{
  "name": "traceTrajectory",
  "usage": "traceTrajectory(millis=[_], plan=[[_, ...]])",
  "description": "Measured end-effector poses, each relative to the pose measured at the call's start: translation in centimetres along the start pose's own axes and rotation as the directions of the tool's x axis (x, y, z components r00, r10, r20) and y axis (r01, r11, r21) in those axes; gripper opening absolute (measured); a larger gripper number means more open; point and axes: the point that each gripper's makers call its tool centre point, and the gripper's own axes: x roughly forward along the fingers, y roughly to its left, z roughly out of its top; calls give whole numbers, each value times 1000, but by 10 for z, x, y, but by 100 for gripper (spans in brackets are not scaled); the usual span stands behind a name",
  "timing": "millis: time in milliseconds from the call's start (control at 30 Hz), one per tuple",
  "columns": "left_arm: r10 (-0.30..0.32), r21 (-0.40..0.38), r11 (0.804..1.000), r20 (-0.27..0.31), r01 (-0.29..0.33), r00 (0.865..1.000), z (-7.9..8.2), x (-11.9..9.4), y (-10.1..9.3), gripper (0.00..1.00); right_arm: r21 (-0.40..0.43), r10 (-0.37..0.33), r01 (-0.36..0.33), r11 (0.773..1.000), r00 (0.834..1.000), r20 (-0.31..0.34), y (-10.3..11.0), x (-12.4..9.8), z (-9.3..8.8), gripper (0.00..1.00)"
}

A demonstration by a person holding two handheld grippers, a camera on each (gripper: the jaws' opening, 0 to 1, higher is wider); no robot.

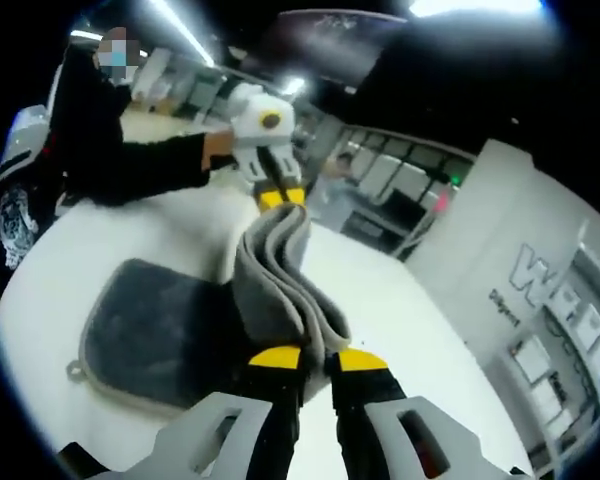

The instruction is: Open the folded towel by lifting each exposed corner and separating the folded layers until the towel lies flat within the target outline without major curled edges

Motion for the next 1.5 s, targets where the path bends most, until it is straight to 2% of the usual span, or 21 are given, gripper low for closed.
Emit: traceTrajectory(millis=[100,300,400,433,633,700,867,1167,1267,1500], plan=[[34,-24,999,-10,-34,999,-5,5,8,3,2,-18,18,1000,1000,8,-4,5,-2,6],[79,-74,994,-43,-82,996,-17,11,20,3,-7,-44,44,999,999,-25,-9,10,-11,6],[95,-82,992,-50,-98,994,-19,14,23,3,-12,-98,98,995,994,-48,-19,15,-17,7],[96,-82,992,-50,-100,994,-19,15,23,3,-11,-115,115,993,990,-76,-22,18,-23,7],[123,-107,985,-85,-132,989,-31,22,28,3,-9,-116,116,993,987,-110,-22,25,-31,7],[155,-140,976,-93,-167,983,-36,24,35,3,-21,-141,139,990,984,-108,-27,25,-30,8],[188,-167,964,-116,-206,975,-45,30,40,3,-23,-192,191,981,974,-122,-36,33,-35,8],[218,-196,950,-150,-245,964,-61,41,42,3,0,-205,208,978,964,-169,-38,42,-49,8],[231,-238,934,-166,-266,959,-67,43,39,3,7,-200,205,979,963,-181,-35,43,-53,7],[254,-267,918,-175,-294,951,-71,42,40,3,8,-242,248,969,952,-188,-39,51,-55,7]])
